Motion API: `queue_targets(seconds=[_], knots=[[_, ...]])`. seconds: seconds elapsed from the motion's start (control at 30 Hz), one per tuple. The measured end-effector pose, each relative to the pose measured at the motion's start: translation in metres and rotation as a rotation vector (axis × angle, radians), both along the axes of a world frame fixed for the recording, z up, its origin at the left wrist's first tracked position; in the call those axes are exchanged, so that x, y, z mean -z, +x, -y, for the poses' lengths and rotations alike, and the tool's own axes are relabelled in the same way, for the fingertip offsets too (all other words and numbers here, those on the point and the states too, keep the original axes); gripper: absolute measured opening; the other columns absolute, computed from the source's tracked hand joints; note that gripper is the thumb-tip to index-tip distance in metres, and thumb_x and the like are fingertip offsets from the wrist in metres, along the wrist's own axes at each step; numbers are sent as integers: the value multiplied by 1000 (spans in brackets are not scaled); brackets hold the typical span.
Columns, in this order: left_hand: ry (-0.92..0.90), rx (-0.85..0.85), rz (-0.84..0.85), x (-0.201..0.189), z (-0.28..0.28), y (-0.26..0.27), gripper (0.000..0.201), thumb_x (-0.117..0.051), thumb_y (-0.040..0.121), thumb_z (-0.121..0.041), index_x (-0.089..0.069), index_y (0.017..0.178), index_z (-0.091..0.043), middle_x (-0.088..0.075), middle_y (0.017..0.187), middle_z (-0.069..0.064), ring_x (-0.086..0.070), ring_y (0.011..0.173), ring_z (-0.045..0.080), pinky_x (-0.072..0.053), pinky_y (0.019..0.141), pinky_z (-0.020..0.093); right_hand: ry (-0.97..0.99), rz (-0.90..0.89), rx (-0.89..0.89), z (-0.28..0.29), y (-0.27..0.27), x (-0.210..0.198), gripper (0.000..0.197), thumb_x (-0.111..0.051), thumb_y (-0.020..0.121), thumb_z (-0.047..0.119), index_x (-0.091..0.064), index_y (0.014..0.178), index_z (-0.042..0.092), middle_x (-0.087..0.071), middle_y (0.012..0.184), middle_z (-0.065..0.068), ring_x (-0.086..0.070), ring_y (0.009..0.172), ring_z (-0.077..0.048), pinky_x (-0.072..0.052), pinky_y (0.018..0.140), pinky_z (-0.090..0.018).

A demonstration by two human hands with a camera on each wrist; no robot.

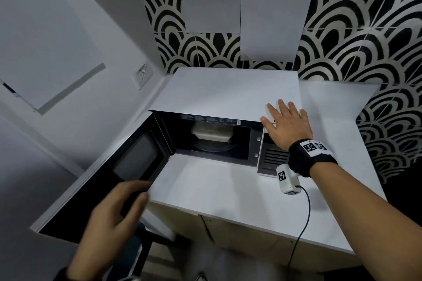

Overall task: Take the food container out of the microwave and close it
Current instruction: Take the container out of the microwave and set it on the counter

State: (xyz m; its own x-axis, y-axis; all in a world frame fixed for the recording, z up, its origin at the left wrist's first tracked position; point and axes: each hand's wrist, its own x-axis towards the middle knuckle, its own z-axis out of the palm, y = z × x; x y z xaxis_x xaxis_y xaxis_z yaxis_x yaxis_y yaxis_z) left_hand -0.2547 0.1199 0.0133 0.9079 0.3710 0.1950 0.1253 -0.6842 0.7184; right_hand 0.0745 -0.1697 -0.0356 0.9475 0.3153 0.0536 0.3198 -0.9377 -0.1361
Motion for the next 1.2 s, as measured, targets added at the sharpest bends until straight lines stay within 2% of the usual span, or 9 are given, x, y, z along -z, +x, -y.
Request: queue_targets(seconds=[0.13, 0.37, 0.47, 0.53, 0.6, 0.77, 0.9, 1.1, 1.2], knots=[[-255, 164, -90, 37, -1, 80, 19, -64, 92, -35, -73, 106, -25, -74, 111, -9, -68, 106, 6, -50, 94, 27, 8, 29, 15, 0, 1, 5, 67, -11, 94, 65, -18, 154, 37, -12, 166, 0, -6, 153, -25, -5, 123, -50], [-303, 251, -270, 96, -30, 219, 35, -69, 90, -28, -67, 122, -14, -66, 121, 5, -62, 109, 14, -46, 98, 27, 145, 23, 79, -3, -2, 5, 64, -19, 94, 66, -38, 147, 36, -27, 162, 1, -18, 151, -23, -10, 122, -47], [-217, 132, -236, 112, -47, 267, 46, -69, 88, -36, -64, 126, -10, -58, 126, 13, -56, 120, 25, -39, 103, 27, 486, 227, 45, -25, -27, -1, 43, -40, 95, 45, -69, 110, 18, -66, 122, -8, -55, 118, -30, -41, 103, -44], [-234, 38, -274, 116, -56, 291, 47, -67, 88, -40, -67, 119, -4, -64, 123, 17, -59, 119, 28, -43, 101, 30, 426, 364, -121, -55, -65, 7, 26, -48, 92, 30, -69, 89, 14, -68, 90, -5, -59, 88, -28, -46, 81, -42], [-270, 11, -360, 123, -64, 314, 45, -61, 92, -34, -68, 118, 2, -69, 120, 20, -63, 117, 32, -46, 97, 34, 301, 243, -272, -90, -91, 33, 27, -46, 93, 31, -68, 85, 19, -66, 83, 0, -59, 80, -25, -47, 73, -40], [-208, 93, -605, 128, -65, 343, 43, -26, 107, -12, -47, 143, 0, -45, 152, 20, -45, 138, 33, -30, 112, 35, 242, -271, 58, -146, -48, 90, 55, -39, 98, 47, -48, 139, 12, -52, 135, -11, -52, 123, -32, -46, 97, -41], [-103, 193, -748, 139, -71, 361, 45, -27, 108, -19, -41, 148, -4, -36, 159, 14, -36, 145, 27, -22, 115, 27, 330, -501, 329, -168, 19, 100, 52, -33, 102, 38, -61, 117, -2, -60, 126, -28, -57, 117, -41, -44, 94, -40], [44, 252, -869, 150, -78, 372, 47, -27, 108, -19, -35, 152, -3, -33, 160, 16, -34, 146, 30, -25, 118, 30, 684, -883, 545, -164, 55, 104, 44, -43, 102, 12, -40, 141, -7, -41, 151, -20, -44, 138, -31, -39, 111, -33], [-7, 256, -842, 146, -79, 366, 46, -25, 109, -17, -39, 149, -1, -35, 159, 15, -36, 145, 28, -23, 115, 27, 541, -870, 495, -172, 51, 91, 45, -32, 105, 9, -29, 148, -4, -32, 157, -19, -36, 143, -30, -26, 111, -30]])
